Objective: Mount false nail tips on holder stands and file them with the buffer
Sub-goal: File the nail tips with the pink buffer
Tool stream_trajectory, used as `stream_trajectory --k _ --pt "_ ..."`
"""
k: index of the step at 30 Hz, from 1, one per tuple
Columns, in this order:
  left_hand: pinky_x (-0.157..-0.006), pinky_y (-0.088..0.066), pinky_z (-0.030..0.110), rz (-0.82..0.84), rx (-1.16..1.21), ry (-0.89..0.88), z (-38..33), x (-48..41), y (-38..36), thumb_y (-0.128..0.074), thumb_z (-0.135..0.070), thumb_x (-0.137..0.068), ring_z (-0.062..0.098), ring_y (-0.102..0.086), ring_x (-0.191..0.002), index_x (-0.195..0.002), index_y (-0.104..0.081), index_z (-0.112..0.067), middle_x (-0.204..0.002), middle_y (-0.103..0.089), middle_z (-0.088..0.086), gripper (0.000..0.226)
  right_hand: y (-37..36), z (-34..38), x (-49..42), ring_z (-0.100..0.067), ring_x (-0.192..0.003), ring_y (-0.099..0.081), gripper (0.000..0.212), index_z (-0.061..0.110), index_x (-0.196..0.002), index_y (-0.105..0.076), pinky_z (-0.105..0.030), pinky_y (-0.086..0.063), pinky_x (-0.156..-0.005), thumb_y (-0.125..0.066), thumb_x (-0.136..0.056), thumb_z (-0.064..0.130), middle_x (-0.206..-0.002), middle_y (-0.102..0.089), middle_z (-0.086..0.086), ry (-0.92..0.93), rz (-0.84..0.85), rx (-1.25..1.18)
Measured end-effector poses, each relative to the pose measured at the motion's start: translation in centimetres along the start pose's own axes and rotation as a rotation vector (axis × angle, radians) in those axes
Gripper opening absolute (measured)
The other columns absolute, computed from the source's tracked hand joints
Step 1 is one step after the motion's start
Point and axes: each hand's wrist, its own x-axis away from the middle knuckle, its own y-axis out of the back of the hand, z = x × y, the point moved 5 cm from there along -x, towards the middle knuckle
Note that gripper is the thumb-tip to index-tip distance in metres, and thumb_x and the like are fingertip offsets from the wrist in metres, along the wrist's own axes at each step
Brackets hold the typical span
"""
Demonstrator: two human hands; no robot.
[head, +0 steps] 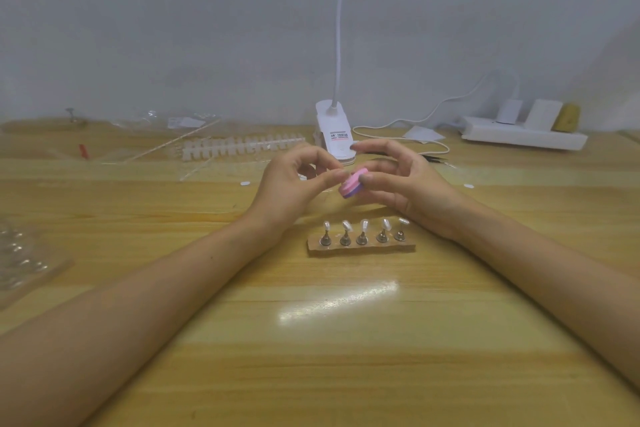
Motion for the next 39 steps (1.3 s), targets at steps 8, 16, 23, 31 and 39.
stream_trajectory --k 8,16,23,31,39 --pt "-0.074 -0.045 0.024 -0.011 -0.022 0.011 0.0 0.0 0.1 -0.076 -0.019 -0.083 0.009 -0.052 -0.074 -0.083 -0.073 -0.011 -0.095 -0.065 0.014 0.009 -0.2 0.0 0.0 -0.031 -0.105 -0.070 0.055 0.013 -0.141 -0.047 -0.035 -0.057 -0.090 -0.066 -0.090 0.003 -0.109 -0.070 -0.022 0.047 -0.026 0.056" --pt "-0.073 -0.043 0.020 -0.006 -0.017 -0.003 -0.2 0.1 0.1 -0.076 -0.021 -0.084 0.007 -0.050 -0.073 -0.079 -0.072 -0.018 -0.088 -0.061 0.004 0.006 0.4 0.0 0.0 -0.027 -0.102 -0.071 0.059 0.013 -0.145 -0.044 -0.030 -0.057 -0.087 -0.064 -0.091 -0.001 -0.109 -0.070 -0.017 0.031 -0.074 0.008" --pt "-0.073 -0.044 0.020 0.000 -0.044 -0.012 0.0 0.0 0.0 -0.077 -0.023 -0.082 0.007 -0.049 -0.071 -0.078 -0.072 -0.018 -0.087 -0.060 0.007 0.008 0.6 0.0 0.0 -0.027 -0.100 -0.072 0.063 0.014 -0.147 -0.041 -0.031 -0.058 -0.088 -0.063 -0.091 -0.002 -0.108 -0.070 -0.018 0.055 -0.111 0.016" --pt "-0.072 -0.043 0.018 -0.006 -0.055 -0.028 0.0 0.0 0.1 -0.077 -0.022 -0.083 0.005 -0.048 -0.069 -0.080 -0.072 -0.015 -0.085 -0.059 0.006 0.009 0.7 -0.2 -0.1 -0.029 -0.101 -0.072 0.067 0.017 -0.149 -0.038 -0.035 -0.058 -0.089 -0.065 -0.090 -0.001 -0.106 -0.073 -0.015 0.068 -0.124 0.064" --pt "-0.073 -0.042 0.019 0.004 -0.058 -0.031 -0.1 0.1 0.0 -0.077 -0.023 -0.083 0.005 -0.047 -0.069 -0.081 -0.072 -0.011 -0.084 -0.056 0.000 0.013 0.4 0.0 0.0 -0.028 -0.101 -0.069 0.065 0.015 -0.150 -0.036 -0.029 -0.057 -0.086 -0.060 -0.093 -0.005 -0.112 -0.068 -0.024 0.050 -0.094 0.050"
